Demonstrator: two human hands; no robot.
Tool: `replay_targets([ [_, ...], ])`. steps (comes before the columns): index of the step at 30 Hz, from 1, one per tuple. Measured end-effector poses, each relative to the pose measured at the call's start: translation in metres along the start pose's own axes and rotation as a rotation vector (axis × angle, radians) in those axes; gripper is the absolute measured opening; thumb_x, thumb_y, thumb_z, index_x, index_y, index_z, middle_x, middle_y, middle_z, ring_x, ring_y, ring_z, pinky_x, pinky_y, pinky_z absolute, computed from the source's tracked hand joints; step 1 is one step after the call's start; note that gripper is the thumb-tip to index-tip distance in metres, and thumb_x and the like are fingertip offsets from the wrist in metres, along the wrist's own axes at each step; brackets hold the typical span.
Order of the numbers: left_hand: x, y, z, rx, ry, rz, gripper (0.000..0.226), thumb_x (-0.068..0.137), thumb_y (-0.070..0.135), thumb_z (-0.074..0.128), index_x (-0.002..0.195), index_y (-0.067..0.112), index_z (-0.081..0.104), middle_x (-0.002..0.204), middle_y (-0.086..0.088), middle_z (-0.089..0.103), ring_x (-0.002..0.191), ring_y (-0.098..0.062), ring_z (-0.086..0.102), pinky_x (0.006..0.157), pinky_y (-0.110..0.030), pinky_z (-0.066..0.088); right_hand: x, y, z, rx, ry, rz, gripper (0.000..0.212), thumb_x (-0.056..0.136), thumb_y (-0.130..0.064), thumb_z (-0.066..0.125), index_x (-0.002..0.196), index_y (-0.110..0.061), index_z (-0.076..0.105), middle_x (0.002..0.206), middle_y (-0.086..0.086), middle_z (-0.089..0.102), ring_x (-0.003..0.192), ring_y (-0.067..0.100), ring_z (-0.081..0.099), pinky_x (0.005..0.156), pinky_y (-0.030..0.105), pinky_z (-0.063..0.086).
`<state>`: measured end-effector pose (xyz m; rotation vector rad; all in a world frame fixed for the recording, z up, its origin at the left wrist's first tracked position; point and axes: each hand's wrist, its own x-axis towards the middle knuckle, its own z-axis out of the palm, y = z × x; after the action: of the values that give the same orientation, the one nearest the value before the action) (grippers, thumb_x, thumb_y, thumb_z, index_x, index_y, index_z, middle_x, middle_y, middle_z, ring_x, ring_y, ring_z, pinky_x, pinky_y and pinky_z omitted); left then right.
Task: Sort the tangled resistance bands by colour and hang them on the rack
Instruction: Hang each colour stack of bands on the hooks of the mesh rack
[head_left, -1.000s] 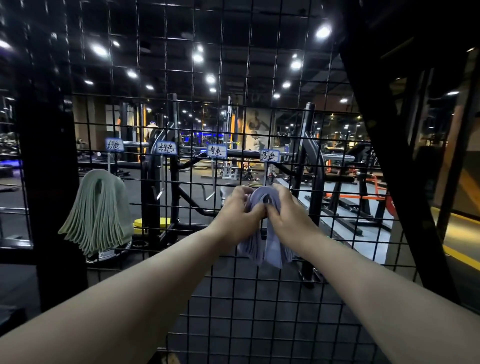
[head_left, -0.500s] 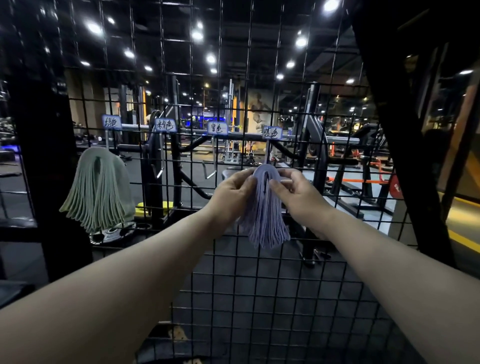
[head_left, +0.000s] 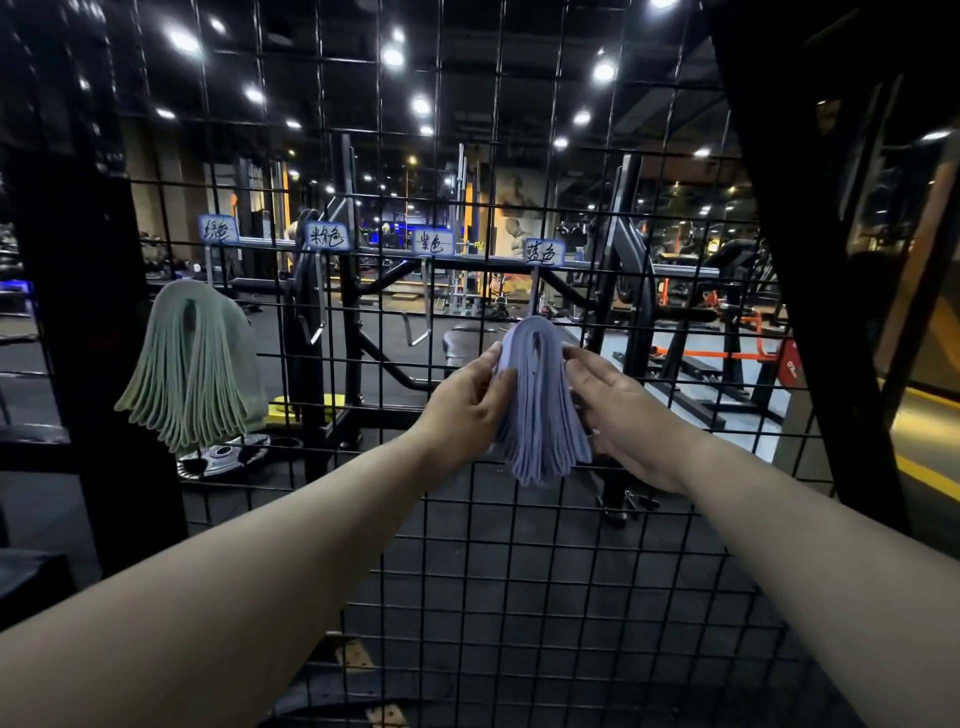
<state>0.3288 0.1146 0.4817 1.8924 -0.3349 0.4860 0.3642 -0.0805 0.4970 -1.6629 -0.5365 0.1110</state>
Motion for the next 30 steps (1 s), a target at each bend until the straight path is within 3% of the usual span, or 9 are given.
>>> replay_targets([
  [2, 0.0, -0.002, -0.001, 0.029, 0.005, 0.019, 0.056, 0.102, 0.045, 0.045, 0.154, 0.025, 0.038, 0.146, 0.006, 0.054, 0.133, -0.008, 0.052, 0.114, -0.04, 0.042, 0.0, 0.0, 0.002, -0.01, -0.037, -0.012, 0.042, 0.1, -0.043, 0.055, 0.141, -0.047, 0.047, 0.124, -0.005, 0.07, 0.115, 0.016, 0.067, 0.092, 0.044, 0.057],
  [6, -0.003, 0.001, 0.001, 0.043, -0.014, 0.053, 0.045, 0.108, 0.031, 0.038, 0.152, 0.024, 0.041, 0.133, 0.005, 0.063, 0.118, -0.009, 0.061, 0.105, -0.032, 0.047, -0.004, -0.001, 0.006, -0.067, -0.032, -0.094, 0.051, 0.099, -0.035, 0.058, 0.146, -0.042, 0.043, 0.11, 0.001, 0.073, 0.103, 0.013, 0.071, 0.083, 0.033, 0.058],
  [10, -0.002, -0.004, 0.001, 0.088, -0.01, 0.083, 0.047, 0.106, 0.038, 0.037, 0.149, 0.02, 0.045, 0.131, 0.0, 0.064, 0.116, -0.007, 0.062, 0.102, -0.033, 0.051, -0.003, -0.002, 0.009, -0.08, -0.025, -0.134, 0.045, 0.101, -0.027, 0.056, 0.139, -0.047, 0.042, 0.115, 0.003, 0.072, 0.101, 0.013, 0.072, 0.079, 0.026, 0.058],
  [13, -0.003, -0.004, 0.001, 0.154, 0.011, 0.076, 0.042, 0.109, 0.028, 0.035, 0.147, 0.017, 0.048, 0.121, -0.003, 0.06, 0.094, 0.001, 0.062, 0.07, -0.004, 0.048, 0.0, -0.006, 0.01, -0.12, 0.027, -0.16, 0.049, 0.103, -0.026, 0.054, 0.147, -0.039, 0.04, 0.122, 0.002, 0.067, 0.101, 0.011, 0.072, 0.079, 0.025, 0.058],
  [15, -0.003, -0.008, 0.001, 0.17, 0.008, 0.079, 0.042, 0.109, 0.032, 0.034, 0.146, 0.022, 0.049, 0.123, -0.008, 0.06, 0.1, -0.009, 0.061, 0.071, -0.006, 0.049, 0.003, -0.008, 0.01, -0.143, 0.06, -0.175, 0.052, 0.103, -0.028, 0.054, 0.151, -0.037, 0.037, 0.126, 0.003, 0.066, 0.106, 0.013, 0.07, 0.091, 0.034, 0.057],
  [18, -0.002, -0.012, 0.003, 0.127, -0.014, 0.075, 0.043, 0.107, 0.038, 0.035, 0.146, 0.027, 0.05, 0.128, -0.005, 0.061, 0.116, -0.012, 0.06, 0.098, -0.025, 0.052, 0.004, -0.009, 0.012, -0.135, 0.077, -0.176, 0.053, 0.102, -0.029, 0.055, 0.151, -0.037, 0.036, 0.125, 0.003, 0.067, 0.106, 0.016, 0.071, 0.096, 0.042, 0.055],
  [20, -0.003, -0.011, 0.004, 0.05, -0.01, 0.057, 0.048, 0.103, 0.043, 0.04, 0.148, 0.028, 0.046, 0.134, -0.004, 0.061, 0.122, -0.011, 0.059, 0.107, -0.035, 0.049, 0.001, -0.008, 0.013, -0.153, 0.051, -0.162, 0.052, 0.101, -0.031, 0.057, 0.149, -0.037, 0.037, 0.122, 0.004, 0.069, 0.104, 0.017, 0.071, 0.096, 0.044, 0.055],
  [25, -0.003, -0.004, 0.006, -0.272, -0.08, -0.074, 0.054, 0.101, 0.03, 0.058, 0.151, 0.027, 0.038, 0.12, -0.009, 0.068, 0.108, -0.022, 0.07, 0.094, -0.046, 0.057, -0.005, -0.004, 0.014, -0.125, 0.017, -0.122, 0.07, 0.096, -0.029, 0.064, 0.154, -0.037, 0.024, 0.12, 0.011, 0.066, 0.105, 0.019, 0.071, 0.091, 0.039, 0.059],
  [30, 0.002, -0.005, 0.007, -0.292, -0.104, -0.083, 0.049, 0.1, 0.025, 0.059, 0.147, 0.025, 0.042, 0.118, -0.006, 0.07, 0.103, -0.018, 0.072, 0.086, -0.04, 0.06, -0.003, -0.004, 0.012, -0.1, -0.009, -0.13, 0.061, 0.093, -0.032, 0.067, 0.146, -0.032, 0.036, 0.122, 0.012, 0.069, 0.107, 0.022, 0.071, 0.093, 0.044, 0.058],
])
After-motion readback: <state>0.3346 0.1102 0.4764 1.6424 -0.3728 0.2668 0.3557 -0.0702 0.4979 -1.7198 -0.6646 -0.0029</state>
